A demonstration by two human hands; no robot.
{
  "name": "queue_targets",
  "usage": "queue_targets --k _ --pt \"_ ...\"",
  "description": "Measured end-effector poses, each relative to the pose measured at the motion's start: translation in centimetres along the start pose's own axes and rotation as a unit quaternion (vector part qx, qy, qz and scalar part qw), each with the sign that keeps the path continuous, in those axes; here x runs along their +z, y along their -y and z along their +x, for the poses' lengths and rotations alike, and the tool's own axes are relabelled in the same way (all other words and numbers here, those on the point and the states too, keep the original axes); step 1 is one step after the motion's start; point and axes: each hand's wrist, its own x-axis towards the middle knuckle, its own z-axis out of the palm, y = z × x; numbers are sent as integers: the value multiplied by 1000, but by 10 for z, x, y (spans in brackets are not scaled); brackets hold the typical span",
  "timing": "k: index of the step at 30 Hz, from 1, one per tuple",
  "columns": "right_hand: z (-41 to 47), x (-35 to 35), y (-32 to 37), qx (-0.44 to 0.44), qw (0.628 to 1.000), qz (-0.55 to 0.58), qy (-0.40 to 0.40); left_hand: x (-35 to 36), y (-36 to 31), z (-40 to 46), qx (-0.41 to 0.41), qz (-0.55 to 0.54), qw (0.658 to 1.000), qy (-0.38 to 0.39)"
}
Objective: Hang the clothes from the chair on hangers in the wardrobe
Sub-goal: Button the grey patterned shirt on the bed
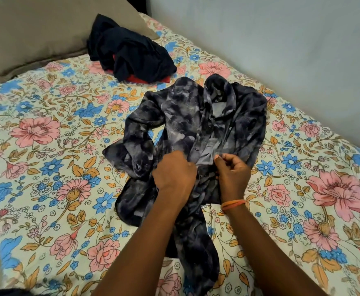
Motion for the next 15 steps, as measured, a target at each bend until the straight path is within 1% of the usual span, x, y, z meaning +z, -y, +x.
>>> queue_targets --k 1,2,4,5,6,7,9,11,15 --pt "-1 1 -1 -10 1000 -9 -3 1 -1 2 22 49 998 -10" --pt "-2 2 -1 -19 1000 -15 -7 2 -2 5 66 106 992 -27" --pt "-2 2 -2 -34 999 -25 -9 6 -10 14 203 180 960 -62" --pt "-2 2 -1 -41 999 -31 -9 8 -15 19 267 201 940 -64" --pt "-1 2 -1 -45 998 -36 -8 9 -20 24 301 211 929 -53" --pt "-2 2 0 -47 998 -39 -8 10 -24 29 299 215 929 -41" --pt "-2 2 1 -49 998 -43 -13 12 -28 37 246 227 942 -22" --pt "-2 3 0 -48 998 -44 -19 17 -27 39 205 242 948 -9" --pt "-2 5 -2 -43 997 -61 -13 24 -20 42 152 195 969 -15"
